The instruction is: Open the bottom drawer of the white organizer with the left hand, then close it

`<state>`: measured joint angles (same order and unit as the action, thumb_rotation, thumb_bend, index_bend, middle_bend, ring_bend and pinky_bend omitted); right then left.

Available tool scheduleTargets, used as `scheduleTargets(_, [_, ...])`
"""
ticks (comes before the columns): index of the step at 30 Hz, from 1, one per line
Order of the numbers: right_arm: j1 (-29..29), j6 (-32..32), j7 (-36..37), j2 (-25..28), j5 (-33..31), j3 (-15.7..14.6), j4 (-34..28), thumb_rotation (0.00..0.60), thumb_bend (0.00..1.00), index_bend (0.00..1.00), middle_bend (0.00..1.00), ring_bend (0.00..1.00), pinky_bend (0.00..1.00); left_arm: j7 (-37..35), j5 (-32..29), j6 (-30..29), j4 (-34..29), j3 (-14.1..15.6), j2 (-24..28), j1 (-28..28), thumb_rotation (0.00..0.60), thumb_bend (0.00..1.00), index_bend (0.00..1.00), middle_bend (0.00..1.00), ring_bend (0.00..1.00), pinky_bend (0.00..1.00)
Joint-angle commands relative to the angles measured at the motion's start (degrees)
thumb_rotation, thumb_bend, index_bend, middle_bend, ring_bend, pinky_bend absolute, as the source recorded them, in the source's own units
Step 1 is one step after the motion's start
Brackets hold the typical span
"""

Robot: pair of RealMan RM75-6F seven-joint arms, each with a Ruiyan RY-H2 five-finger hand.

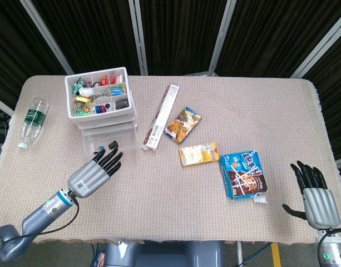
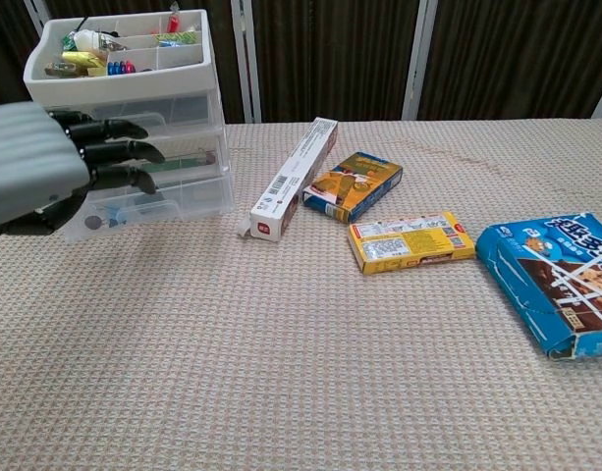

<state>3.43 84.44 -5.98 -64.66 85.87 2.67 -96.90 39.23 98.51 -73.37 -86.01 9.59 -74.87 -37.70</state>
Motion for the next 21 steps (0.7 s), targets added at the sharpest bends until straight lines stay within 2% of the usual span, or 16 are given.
scheduleTargets(1, [0.00, -0.05, -0.03, -0.01, -0.18, 0.06, -0.04, 0.600, 0.01, 0.05, 0.00, 0.00, 0.00, 3.87, 3.18, 3.62, 1.51, 2.00, 1.90, -0.42, 0.600, 1.00, 0.18, 0.03, 0.00, 0.14])
scheduleTargets(8, [0.02, -0.03, 0.03, 0.01, -0.08, 0.06, -0.01, 0.600, 0.01, 0.05, 0.00, 0.00, 0.00, 10.07, 4.17, 9.79, 2.74, 3.14, 1.89, -1.21, 0.600, 1.00, 0.11, 0.00, 0.00, 0.08])
scheduleTargets(21, [-0.04, 0.09, 0.55, 0.15, 0.10, 0.01, -0.01, 0.600, 0.01, 0.05, 0.00, 0.00, 0.00, 13.36, -0.77, 19.43, 5.95, 0.06, -1.72, -2.32, 0.600, 1.00, 0.09, 0.00, 0.00, 0.06])
